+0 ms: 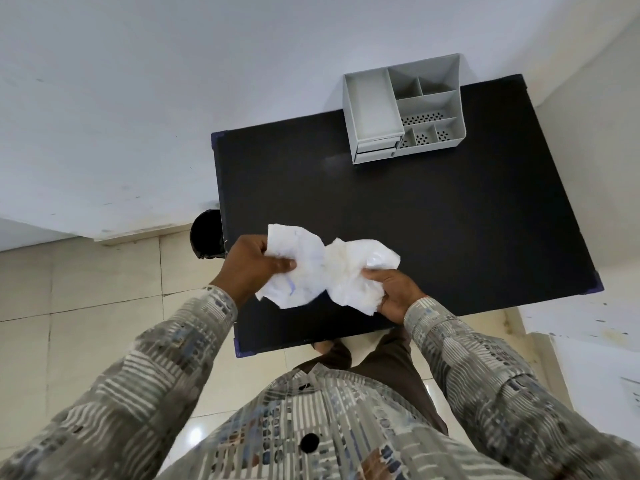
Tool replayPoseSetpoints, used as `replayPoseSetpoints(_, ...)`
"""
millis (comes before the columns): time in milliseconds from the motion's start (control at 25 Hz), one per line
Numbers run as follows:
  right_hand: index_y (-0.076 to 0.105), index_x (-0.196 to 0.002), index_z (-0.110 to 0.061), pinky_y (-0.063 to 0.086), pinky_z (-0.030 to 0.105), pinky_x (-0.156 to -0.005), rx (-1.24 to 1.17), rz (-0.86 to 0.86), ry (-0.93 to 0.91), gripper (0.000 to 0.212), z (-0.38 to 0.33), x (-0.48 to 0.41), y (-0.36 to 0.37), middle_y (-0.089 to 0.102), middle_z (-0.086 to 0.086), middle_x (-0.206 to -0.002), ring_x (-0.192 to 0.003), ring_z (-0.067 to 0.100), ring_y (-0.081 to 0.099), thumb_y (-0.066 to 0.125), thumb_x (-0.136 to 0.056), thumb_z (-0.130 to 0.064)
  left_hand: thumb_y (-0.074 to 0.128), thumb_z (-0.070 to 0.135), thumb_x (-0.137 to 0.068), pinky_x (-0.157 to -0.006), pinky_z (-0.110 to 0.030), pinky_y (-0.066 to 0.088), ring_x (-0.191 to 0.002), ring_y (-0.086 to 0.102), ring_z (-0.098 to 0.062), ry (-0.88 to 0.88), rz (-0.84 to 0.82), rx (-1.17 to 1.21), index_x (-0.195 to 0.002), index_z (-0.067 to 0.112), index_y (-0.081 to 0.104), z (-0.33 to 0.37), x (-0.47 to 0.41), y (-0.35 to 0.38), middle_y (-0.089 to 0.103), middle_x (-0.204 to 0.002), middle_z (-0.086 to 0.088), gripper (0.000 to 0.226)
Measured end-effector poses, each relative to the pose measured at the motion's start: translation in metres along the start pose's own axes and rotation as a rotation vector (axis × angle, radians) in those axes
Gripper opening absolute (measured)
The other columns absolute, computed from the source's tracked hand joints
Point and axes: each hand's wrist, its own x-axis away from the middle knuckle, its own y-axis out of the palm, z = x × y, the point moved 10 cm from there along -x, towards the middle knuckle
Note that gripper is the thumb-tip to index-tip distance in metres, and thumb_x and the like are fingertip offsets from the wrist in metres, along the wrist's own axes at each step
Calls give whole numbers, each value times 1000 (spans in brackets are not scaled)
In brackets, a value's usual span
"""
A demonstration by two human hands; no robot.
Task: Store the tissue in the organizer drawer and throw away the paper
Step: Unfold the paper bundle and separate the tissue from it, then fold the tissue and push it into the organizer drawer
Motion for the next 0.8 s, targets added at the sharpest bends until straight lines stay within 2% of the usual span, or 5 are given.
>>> replayPoseSetpoints(160,65,-135,-4,63,48,-91,-41,-53,-5,40,3,11,1,73,20,-132,-122,38,70,69,-96,-10,91,16,-81,-94,-50,64,-100,80,-25,3,-1,-97,-113,12,81,-13,0,7,84,-108,-7,34)
replayPoseSetpoints(320,64,-138,-3,62,50,-90,-70,-9,-3,46,5,16,-5,73,21,-132,-121,40,70,73,-93,-8,88,15,-83,-98,-44,59,-107,75,-30,-68,140,-165,-122,9,78,-43,-8,-3,80,-117,-11,40)
replayPoseSetpoints(520,67,-134,1,58,51,-100,-106,38,-27,41,-9,35,-20,76,19,-125,-114,37,74,70,-94,-5,92,36,-64,-106,-56,55,-124,69,-37,-241,151,-115,-139,13,64,-111,-20,-6,72,-135,-14,84)
replayPoseSetpoints(680,69,-130,-2,53,53,-108,-115,54,-88,36,-30,60,-23,76,18,-127,-119,37,71,70,-95,-5,87,18,-78,-105,-50,53,-125,64,-45,-255,288,-276,-141,9,58,-103,-12,-21,69,-137,-21,70)
replayPoseSetpoints(800,73,-122,-5,57,52,-103,-116,62,-136,27,-47,77,-17,78,16,-122,-114,35,74,69,-95,-5,89,22,-77,-109,-52,51,-131,61,-45,-250,288,-251,-149,10,51,-102,-13,-16,64,-145,-22,82)
